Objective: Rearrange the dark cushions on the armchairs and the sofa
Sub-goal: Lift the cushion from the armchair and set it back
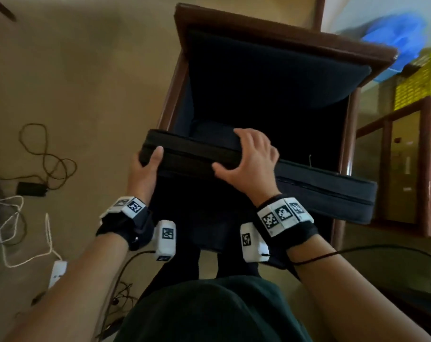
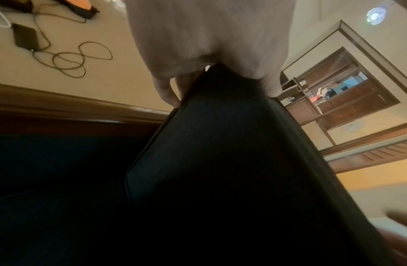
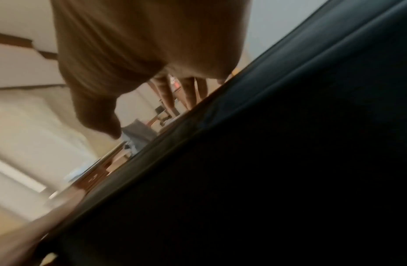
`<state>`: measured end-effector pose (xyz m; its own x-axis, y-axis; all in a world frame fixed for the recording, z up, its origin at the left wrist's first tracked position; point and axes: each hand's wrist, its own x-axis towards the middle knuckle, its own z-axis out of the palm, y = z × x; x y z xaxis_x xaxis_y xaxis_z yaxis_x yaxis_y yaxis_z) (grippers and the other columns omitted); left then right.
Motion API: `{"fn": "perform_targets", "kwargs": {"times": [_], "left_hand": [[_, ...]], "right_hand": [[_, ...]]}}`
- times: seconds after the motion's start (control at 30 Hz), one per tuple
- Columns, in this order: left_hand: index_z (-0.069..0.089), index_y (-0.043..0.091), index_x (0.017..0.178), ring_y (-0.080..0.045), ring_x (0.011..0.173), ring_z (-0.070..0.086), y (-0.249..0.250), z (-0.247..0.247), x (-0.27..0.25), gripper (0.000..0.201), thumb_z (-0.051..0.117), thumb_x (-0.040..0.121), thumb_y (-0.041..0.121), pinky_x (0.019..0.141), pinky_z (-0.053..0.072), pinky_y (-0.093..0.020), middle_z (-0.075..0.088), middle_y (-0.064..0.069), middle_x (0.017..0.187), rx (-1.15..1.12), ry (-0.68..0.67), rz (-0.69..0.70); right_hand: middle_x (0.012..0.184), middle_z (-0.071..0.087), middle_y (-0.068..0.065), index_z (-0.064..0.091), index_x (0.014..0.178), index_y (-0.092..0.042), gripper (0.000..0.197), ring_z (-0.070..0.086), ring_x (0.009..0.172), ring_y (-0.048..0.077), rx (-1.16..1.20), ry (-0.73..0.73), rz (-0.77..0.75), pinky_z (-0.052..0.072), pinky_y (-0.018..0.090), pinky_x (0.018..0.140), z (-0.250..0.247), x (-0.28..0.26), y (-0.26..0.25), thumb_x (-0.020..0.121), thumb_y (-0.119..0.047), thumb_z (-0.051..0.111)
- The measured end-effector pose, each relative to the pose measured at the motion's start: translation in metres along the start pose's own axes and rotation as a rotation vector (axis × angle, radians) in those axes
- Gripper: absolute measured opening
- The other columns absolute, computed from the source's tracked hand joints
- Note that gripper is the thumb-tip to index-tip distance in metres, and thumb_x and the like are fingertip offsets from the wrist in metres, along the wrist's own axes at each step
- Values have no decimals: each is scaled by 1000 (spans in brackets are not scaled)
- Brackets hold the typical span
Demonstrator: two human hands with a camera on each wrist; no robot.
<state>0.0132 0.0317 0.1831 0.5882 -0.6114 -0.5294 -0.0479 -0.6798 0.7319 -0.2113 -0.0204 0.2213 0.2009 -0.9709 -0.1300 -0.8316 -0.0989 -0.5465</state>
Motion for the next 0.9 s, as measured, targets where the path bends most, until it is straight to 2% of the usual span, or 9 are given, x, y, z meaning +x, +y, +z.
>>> {"fn": "perform_targets", "kwargs": {"times": [0.1, 0.17, 0.3, 0.43, 0.53, 0.63, 0.7, 0.8, 0.9], "left_hand": [[56, 18, 126, -26, 109, 63, -8, -11, 0, 57, 64, 86, 57, 96, 50, -43, 66, -4, 120, -10, -78, -25], [53, 20, 131, -27, 115, 61, -12, -23, 2, 57, 62, 87, 56, 96, 49, -40, 63, -3, 123, 15, -162, -41], [46, 19, 141, -27, 123, 56, -24, -57, 10, 60, 57, 92, 53, 92, 44, -33, 59, -5, 134, 139, -353, 20], [39, 22, 147, -12, 114, 53, -35, -80, 19, 59, 63, 94, 33, 75, 42, -11, 55, 2, 128, 141, -558, 73], [32, 23, 150, -16, 131, 46, -42, -96, 26, 86, 79, 79, 35, 100, 41, -24, 46, 0, 146, 165, -692, 106], [29, 21, 151, -14, 136, 40, -42, -105, 36, 122, 86, 49, 56, 110, 36, -32, 41, 2, 149, 254, -763, 247], [28, 19, 152, -15, 140, 36, -37, -103, 42, 127, 91, 48, 56, 115, 31, -35, 37, 2, 152, 386, -778, 409], [18, 17, 155, -19, 149, 19, -19, -89, 42, 125, 92, 58, 44, 120, 19, -32, 20, -4, 162, 586, -795, 676], [21, 25, 153, -21, 144, 32, 9, -76, 35, 127, 82, 48, 63, 117, 31, -44, 32, 0, 155, 550, -825, 802]], "right_hand": [[151, 33, 7, 19, 154, -19, 117, 26, 142, 30, -265, -260, -103, 16, 52, 115, 40, -4, -44, 61, -64, 74], [149, 33, 14, 10, 155, -16, 124, 30, 137, 36, -486, -294, -99, 18, 57, 113, 66, -12, -66, 61, -59, 78], [132, 47, 15, 30, 144, -12, 101, 47, 118, 38, -570, -216, -43, 33, 53, 104, 90, -21, -91, 61, -35, 81], [111, 62, 13, 51, 120, -6, 69, 59, 102, 37, -486, -153, -25, 40, 47, 93, 83, -23, -87, 58, -20, 79], [96, 67, 11, 55, 104, -6, 55, 64, 91, 35, -455, -131, 1, 41, 42, 86, 68, -31, -82, 55, -16, 78], [79, 68, 12, 57, 91, -7, 53, 66, 75, 35, -395, -46, 28, 42, 39, 76, 37, -46, -76, 45, -15, 83], [80, 70, 15, 61, 92, -5, 63, 65, 72, 37, -343, -6, 24, 39, 36, 71, 6, -55, -78, 38, -16, 91], [91, 71, 16, 64, 103, -4, 76, 63, 85, 42, -283, 16, 69, 29, 33, 72, -44, -61, -86, 36, -16, 97], [77, 64, 1, 65, 95, -11, 74, 65, 83, 36, -187, 106, 73, 38, 36, 71, -81, -71, -78, 30, -17, 100]]}}
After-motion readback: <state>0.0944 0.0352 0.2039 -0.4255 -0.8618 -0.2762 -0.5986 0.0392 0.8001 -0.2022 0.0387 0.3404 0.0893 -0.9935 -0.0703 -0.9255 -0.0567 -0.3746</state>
